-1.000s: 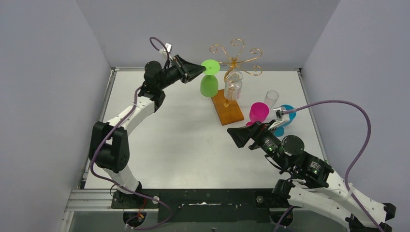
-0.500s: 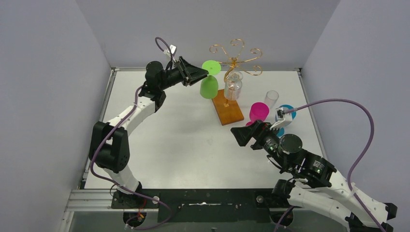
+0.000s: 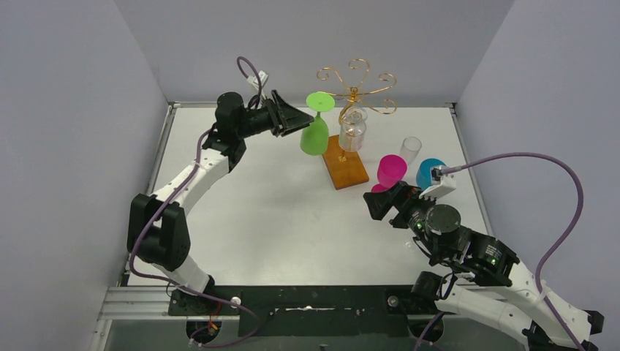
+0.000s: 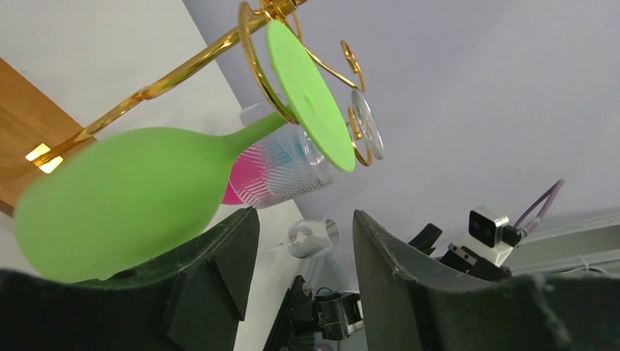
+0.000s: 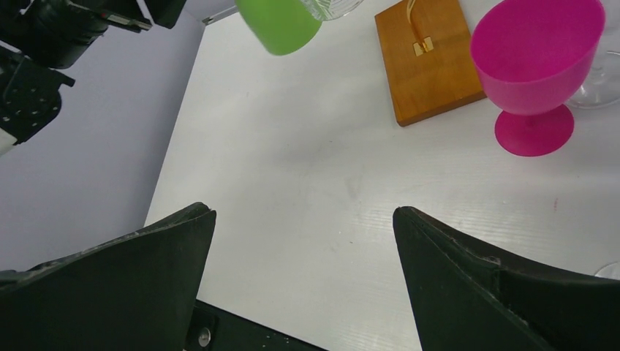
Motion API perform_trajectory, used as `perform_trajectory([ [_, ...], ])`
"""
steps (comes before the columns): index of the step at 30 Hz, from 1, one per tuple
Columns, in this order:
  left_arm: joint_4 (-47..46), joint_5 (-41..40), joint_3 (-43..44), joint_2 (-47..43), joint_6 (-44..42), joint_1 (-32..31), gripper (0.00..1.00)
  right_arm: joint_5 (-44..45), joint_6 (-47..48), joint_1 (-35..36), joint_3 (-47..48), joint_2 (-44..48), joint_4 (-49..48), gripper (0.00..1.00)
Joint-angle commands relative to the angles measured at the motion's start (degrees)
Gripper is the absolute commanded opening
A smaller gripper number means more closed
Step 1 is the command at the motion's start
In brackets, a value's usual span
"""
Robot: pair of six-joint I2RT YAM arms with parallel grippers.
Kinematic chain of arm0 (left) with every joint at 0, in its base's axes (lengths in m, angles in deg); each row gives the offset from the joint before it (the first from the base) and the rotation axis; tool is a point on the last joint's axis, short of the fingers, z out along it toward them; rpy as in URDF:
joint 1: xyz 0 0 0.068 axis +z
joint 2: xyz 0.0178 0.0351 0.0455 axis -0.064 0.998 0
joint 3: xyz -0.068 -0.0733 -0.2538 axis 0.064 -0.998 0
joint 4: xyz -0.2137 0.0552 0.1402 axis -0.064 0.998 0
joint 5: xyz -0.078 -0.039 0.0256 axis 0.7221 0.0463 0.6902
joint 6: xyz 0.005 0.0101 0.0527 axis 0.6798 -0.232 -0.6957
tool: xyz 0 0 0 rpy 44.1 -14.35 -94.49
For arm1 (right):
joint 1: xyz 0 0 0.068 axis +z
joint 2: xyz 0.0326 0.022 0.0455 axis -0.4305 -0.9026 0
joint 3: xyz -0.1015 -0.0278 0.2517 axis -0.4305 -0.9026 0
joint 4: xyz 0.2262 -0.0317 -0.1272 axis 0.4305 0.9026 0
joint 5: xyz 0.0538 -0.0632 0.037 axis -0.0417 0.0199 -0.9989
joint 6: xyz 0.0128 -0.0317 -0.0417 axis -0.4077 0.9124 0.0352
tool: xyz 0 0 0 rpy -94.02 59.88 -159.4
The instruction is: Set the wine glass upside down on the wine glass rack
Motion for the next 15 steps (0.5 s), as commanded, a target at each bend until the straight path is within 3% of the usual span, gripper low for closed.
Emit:
perform_trajectory([
  [1,0.9,2.8,-1.8,-6.3,-6.7,1.2,0.5,5.3,-2.4,0.4,2.4,-0.4,2.3,0.98],
  [8,8.4,3.5,-8.0,-12.7,-15.5,2.9,0.54,9.5,-6.2,0.4,3.8,-3.3,7.4,0.98],
  [15,29.7,-6.0,-11.8,-22.4,-34.2,3.3,0.63,18.8,-17.7,0.4,8.7,-9.9,19.8,0.98],
])
